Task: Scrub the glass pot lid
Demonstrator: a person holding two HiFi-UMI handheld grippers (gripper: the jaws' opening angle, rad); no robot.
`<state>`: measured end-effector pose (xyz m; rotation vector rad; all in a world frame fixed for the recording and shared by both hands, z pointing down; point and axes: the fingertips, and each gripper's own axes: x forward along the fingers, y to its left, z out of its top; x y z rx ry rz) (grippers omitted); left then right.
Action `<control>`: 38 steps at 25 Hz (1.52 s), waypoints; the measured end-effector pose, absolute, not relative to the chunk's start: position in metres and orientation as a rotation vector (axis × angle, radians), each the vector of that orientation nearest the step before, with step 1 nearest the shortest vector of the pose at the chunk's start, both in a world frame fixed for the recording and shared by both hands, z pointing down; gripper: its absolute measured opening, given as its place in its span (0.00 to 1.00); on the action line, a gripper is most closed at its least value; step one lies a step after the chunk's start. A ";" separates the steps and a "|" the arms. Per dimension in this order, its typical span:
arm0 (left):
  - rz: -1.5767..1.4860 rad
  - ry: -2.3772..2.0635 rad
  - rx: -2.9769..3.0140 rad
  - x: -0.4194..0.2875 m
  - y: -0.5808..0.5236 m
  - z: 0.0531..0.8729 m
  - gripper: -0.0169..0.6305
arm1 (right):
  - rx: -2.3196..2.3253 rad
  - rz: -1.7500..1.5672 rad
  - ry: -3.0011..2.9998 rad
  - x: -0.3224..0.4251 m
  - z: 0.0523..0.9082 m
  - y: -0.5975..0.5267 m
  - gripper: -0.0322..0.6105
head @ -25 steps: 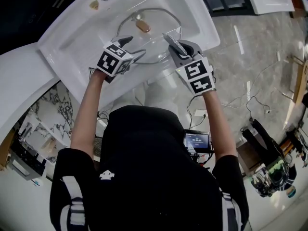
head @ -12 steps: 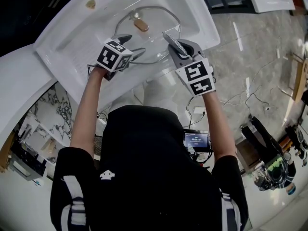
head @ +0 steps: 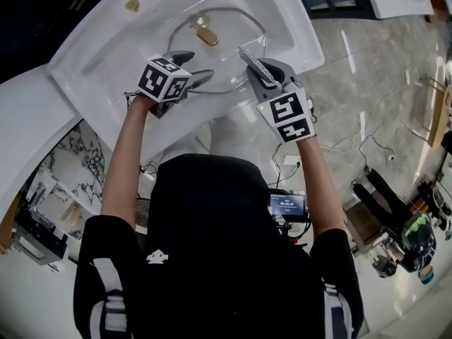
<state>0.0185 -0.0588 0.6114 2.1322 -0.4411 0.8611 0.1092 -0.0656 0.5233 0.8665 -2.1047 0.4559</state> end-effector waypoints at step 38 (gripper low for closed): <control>0.800 -0.461 2.141 0.016 -0.060 0.614 0.48 | 0.424 -0.116 -1.898 0.090 0.565 -0.070 0.16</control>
